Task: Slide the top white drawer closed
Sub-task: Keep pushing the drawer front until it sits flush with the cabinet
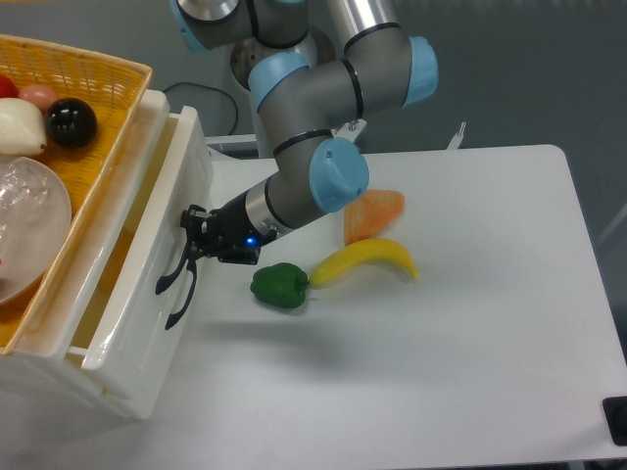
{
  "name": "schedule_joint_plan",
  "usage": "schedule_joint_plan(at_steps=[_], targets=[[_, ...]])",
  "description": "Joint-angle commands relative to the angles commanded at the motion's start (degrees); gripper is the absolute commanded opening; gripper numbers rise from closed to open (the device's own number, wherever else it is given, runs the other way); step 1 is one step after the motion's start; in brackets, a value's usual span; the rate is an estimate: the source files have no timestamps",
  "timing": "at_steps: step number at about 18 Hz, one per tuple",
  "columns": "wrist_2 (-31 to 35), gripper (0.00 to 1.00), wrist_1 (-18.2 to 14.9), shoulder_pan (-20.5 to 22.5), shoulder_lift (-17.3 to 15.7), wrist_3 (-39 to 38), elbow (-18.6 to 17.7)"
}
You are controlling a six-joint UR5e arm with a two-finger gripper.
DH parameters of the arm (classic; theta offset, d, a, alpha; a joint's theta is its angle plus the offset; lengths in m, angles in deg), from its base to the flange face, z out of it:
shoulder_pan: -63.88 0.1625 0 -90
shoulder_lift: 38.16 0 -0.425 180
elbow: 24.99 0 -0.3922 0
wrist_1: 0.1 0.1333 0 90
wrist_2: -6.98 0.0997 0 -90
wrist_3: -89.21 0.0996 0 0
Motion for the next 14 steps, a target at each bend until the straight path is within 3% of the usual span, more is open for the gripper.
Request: schedule_joint_plan(at_steps=[14], targets=[[0.0, 0.0, 0.35, -1.41, -0.09, -0.35, -0.44]])
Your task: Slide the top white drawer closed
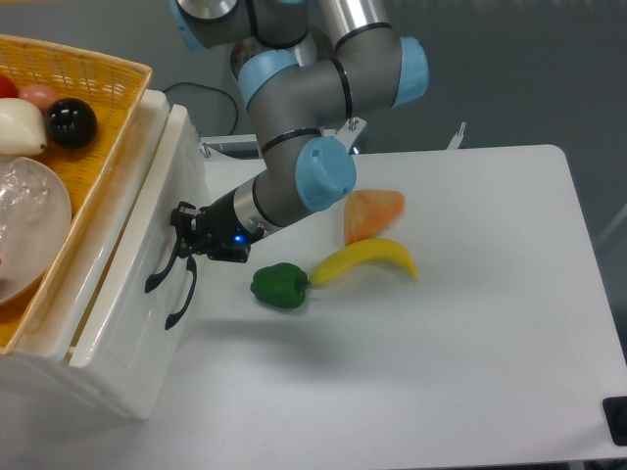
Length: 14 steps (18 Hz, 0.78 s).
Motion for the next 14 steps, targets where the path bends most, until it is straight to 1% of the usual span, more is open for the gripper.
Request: schedule_joint_plan(at_steps=[2, 11, 13, 14], targets=[[0.0, 0.0, 0.09, -0.96, 0.09, 0.0, 0.0], [-0.09, 0.0, 0.18, -1.32, 0.26, 0.09, 0.09], [0.09, 0.07, 0.35, -0.79, 0.61, 0.7, 0.52], [0.17, 0.21, 1.4, -0.36, 0.79, 0.79, 0.61]])
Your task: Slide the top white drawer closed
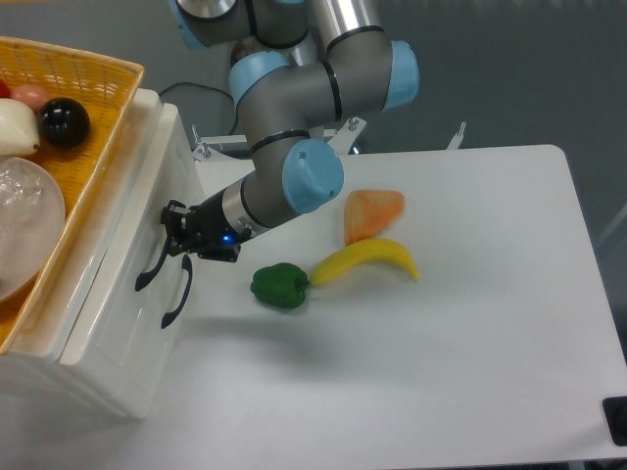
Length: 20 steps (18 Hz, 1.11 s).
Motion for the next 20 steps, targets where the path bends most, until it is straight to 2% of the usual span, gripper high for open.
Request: schedule_joint_plan(at_steps=[2, 3, 4, 5, 9, 11, 13, 16, 18, 20], targets=[[1.05, 0.45, 2.64, 2.02, 0.88, 0.09, 0.0], [2.36, 0.64, 3.26, 2.9, 0.97, 0.09, 0.09], [3.77, 0.93, 3.35, 3.86, 0.97, 0.09, 0.35], [4.74, 1.0, 3.26, 5.0, 0.97, 0.0, 0.79], [5.1, 1.0, 3.44, 11.94, 2.72, 1.31, 4.21], [5.1, 1.0, 4.4, 15.72, 3.86, 5.25, 6.15], [6.75, 1.0, 8.86, 18.8, 3.96, 9.12, 6.85], [15.17, 1.0, 16.42, 21.44, 4.65, 11.07, 6.94], [22.55, 1.0, 19.77, 22.32, 6.23, 13.08, 7.21], [29.06, 1.0, 21.28, 23.9, 7.64, 20.78, 7.73]])
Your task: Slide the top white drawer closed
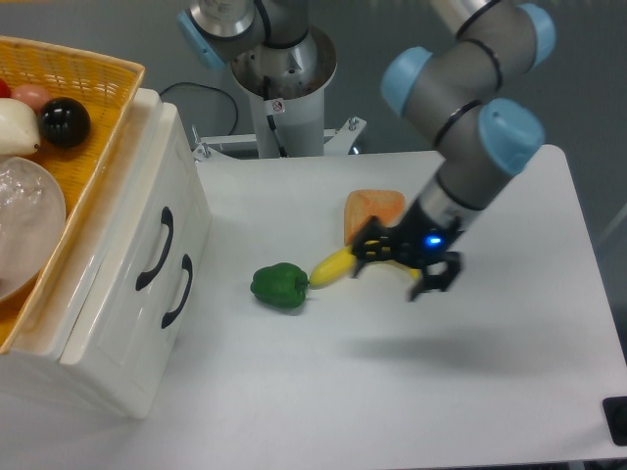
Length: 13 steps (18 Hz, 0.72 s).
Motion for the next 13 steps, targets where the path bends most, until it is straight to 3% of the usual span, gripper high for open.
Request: schedule_joint_plan(at_steps=[3, 8, 10, 13], targets=[[4.85, 1.0, 0.35, 3.68, 1.67, 13.81, 1.49], [8.62, 1.0, 3.96, 8.97, 5.62, 33.94, 3.78], [12.14, 1.0, 5.18, 9.06, 6.77, 37.48, 4.31], [12.42, 1.0, 6.24, 9.15, 7.56, 37.58, 4.4]])
